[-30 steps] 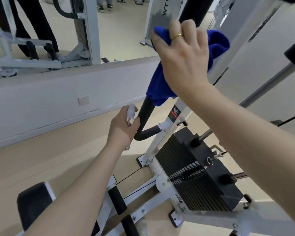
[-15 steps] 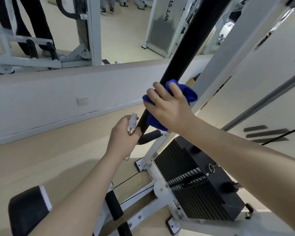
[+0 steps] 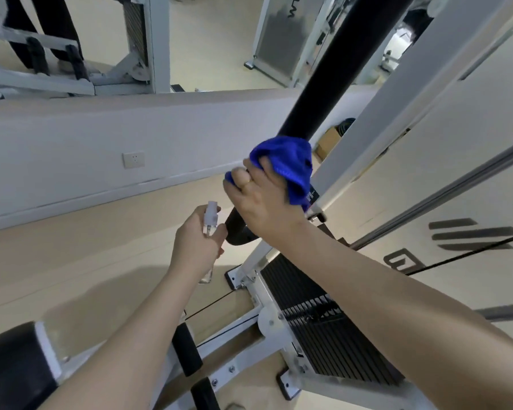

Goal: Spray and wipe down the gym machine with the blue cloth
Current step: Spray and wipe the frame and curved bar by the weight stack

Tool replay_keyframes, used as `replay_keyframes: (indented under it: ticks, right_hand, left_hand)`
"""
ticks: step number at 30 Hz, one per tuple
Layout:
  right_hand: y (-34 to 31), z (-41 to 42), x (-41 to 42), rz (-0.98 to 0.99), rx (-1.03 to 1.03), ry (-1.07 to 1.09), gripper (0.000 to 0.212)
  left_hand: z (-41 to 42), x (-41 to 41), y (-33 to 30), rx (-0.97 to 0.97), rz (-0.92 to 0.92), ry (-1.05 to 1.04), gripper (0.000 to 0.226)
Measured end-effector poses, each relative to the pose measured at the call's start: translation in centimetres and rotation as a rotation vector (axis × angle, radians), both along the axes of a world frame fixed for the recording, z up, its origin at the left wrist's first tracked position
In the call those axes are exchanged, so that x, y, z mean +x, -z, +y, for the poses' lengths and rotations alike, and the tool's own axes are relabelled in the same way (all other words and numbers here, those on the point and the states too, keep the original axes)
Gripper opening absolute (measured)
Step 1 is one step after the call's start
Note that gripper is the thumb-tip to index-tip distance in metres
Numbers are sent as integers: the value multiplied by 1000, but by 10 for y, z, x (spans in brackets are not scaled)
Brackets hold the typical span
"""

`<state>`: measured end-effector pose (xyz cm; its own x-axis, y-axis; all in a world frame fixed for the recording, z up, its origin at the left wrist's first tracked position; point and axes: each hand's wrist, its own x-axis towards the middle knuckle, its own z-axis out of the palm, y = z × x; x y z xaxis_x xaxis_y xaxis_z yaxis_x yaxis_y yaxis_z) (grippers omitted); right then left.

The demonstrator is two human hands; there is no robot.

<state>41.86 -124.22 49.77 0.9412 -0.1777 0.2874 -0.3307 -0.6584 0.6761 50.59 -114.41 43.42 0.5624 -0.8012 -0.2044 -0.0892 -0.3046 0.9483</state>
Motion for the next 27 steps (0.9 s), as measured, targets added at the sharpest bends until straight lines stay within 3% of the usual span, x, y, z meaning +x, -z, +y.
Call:
replay_keyframes:
  ticks: [2, 3, 5, 7, 9, 13, 18, 21, 23, 25, 27]
  right_hand:
    - [10, 1, -12, 144, -9, -67, 24]
    - [3, -1, -14, 109, -33, -127, 23]
    - [-27, -9, -10, -83, -143, -178, 18]
    - [-61, -16, 2, -361, -231, -73, 21]
    - [-69, -16, 10, -498, -195, 18, 19]
    - [-7, -7, 8, -347, -27, -25, 13]
    - [56, 4, 5, -34, 110, 8, 31]
    - [93, 13, 6, 238, 228, 64, 10]
    - [98, 11, 7, 324, 246, 34, 9]
    - [82, 10, 4, 231, 219, -88, 8]
    - [57, 4, 3, -65, 110, -207, 21]
  left_hand:
    - [4, 1, -3, -9, -12, 27, 28]
    - [6, 2, -6, -15, -23, 44, 29]
    - [10, 3, -4, -34, -23, 56, 31]
    - [12, 5, -2, -38, -3, 40, 31]
    - [12, 5, 2, -43, 27, 25, 29]
    - [13, 2, 15, -40, 65, 22, 23]
    - [23, -1, 29, -4, -3, 55, 17]
    - [33, -3, 38, 16, -7, 46, 19]
    - [36, -3, 43, 38, -14, 1, 16]
    - [37, -4, 44, 40, -54, -51, 17]
    - [37, -6, 44, 21, -111, -97, 19]
